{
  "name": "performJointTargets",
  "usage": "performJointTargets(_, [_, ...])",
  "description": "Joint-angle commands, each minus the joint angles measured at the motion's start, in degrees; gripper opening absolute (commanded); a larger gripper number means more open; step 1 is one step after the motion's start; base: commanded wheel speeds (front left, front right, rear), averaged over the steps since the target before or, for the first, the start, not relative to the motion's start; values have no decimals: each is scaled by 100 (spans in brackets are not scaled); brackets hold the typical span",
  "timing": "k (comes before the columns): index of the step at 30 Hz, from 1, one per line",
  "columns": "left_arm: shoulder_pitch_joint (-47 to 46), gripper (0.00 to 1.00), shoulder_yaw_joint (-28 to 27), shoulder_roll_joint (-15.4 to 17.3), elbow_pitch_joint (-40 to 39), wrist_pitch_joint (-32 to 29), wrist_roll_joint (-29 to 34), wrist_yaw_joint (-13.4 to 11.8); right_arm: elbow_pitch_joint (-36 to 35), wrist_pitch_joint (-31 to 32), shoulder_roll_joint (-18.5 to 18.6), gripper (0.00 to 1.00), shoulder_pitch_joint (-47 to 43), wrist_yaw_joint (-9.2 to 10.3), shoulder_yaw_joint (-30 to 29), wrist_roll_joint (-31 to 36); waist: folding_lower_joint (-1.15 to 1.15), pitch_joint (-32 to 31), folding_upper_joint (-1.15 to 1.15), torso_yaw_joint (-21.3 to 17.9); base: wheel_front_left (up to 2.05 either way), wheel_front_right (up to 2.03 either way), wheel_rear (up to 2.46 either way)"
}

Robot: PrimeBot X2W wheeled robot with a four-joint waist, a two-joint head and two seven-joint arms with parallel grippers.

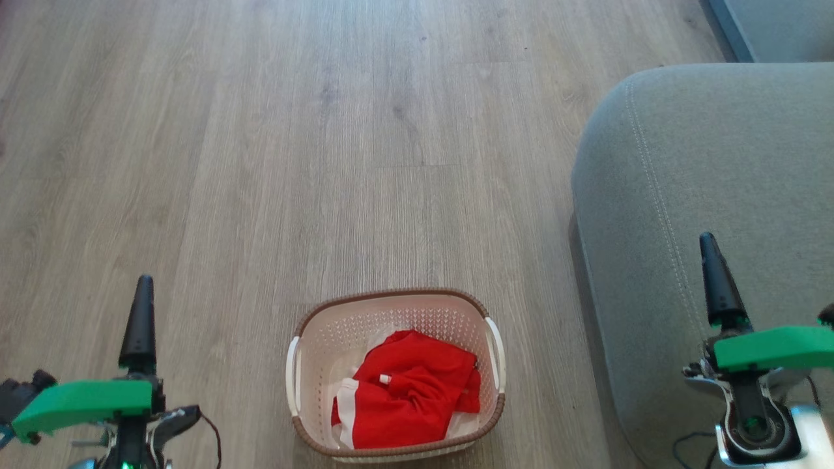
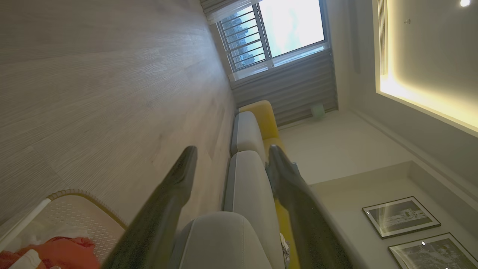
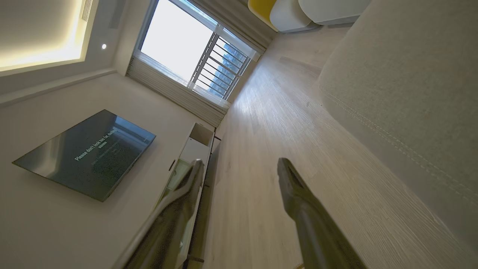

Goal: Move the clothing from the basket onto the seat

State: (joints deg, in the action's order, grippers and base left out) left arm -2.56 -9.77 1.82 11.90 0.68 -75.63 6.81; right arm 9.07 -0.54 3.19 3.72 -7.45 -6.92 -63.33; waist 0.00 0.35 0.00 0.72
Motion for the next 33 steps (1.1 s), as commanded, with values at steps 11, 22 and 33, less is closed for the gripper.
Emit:
performJointTargets(11, [-428, 100, -44, 55, -900, 234, 882, -288, -645, -238, 35, 100, 415, -3, 448, 1528, 0, 23, 0, 29, 0, 0, 0])
performJointTargets(22, [-557, 100, 267, 63, -1809, 418, 2259, -947, -1010, -423, 69, 100, 573, -3, 728, 2569, 0, 75, 0, 62, 0, 0, 0])
performJointTargets(33, [-577, 100, 1190, 77, -2224, 602, 3997, -1615, -1123, -609, 121, 100, 613, -3, 989, 3468, 0, 103, 0, 108, 0, 0, 0])
